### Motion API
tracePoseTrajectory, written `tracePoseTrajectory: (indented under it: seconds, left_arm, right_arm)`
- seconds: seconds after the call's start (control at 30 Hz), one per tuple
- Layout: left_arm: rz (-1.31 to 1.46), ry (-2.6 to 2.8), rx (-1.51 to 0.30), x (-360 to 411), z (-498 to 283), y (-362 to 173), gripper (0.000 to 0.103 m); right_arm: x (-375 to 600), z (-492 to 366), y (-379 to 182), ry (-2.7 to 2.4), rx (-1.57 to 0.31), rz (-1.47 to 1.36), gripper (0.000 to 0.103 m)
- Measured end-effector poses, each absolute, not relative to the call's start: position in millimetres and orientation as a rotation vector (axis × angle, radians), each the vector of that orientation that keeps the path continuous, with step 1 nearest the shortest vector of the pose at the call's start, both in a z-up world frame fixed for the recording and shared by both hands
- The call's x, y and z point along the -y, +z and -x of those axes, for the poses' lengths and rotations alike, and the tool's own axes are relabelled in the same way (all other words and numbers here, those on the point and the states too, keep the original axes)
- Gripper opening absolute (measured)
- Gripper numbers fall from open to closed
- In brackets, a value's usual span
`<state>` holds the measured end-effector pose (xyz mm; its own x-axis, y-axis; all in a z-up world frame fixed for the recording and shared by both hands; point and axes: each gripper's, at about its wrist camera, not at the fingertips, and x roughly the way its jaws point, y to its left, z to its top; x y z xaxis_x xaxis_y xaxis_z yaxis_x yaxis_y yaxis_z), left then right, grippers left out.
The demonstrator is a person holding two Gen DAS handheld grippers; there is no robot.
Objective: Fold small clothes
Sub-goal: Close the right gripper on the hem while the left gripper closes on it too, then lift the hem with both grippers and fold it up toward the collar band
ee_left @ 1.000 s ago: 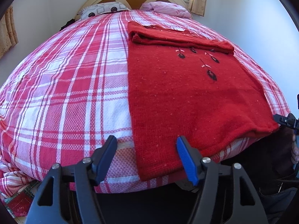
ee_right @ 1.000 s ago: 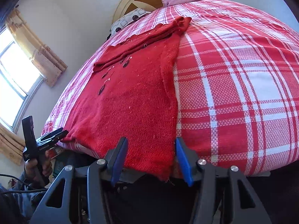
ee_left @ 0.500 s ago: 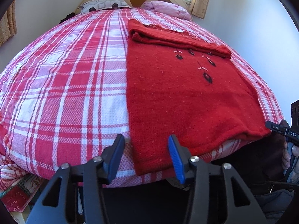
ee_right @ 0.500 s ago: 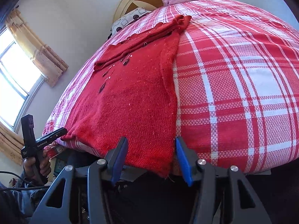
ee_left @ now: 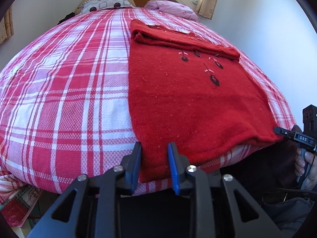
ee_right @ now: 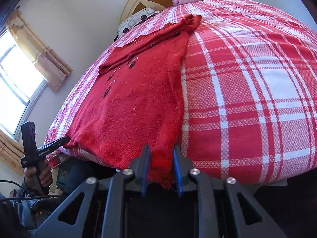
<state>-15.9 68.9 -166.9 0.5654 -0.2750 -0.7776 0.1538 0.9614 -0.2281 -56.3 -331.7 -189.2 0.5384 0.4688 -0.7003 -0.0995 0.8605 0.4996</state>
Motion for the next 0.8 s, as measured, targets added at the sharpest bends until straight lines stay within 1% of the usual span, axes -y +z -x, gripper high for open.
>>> tracePoseTrajectory:
  seconds: [0.07, 0.13, 0.27, 0.53, 0.8]
  left_arm:
    - [0.175, -0.257, -0.932, -74, 15, -167, 0.015]
    - [0.217, -0.282, -0.94, -80, 11, -168, 0.009]
    - [0.276, -0.31, -0.921, -87, 10, -164, 0.008]
    - [0.279, -0.37, -0.802, -84, 13, -136, 0.008]
    - [0.29, -0.378, -0.727, -88, -15, -110, 0.007]
  right_arm:
    - [338, 56, -192, 0.362, -0.946, -0.478, 0.009]
    - [339, 56, -192, 0.377, -0.942, -0.497, 0.008]
    - [342, 58, -186, 0.418, -0.905, -0.544, 0.007]
    - [349, 62, -166, 0.507, -0.811, -0.643, 0.007]
    - [352, 47, -133, 0.525, -0.73, -0.633, 0.007]
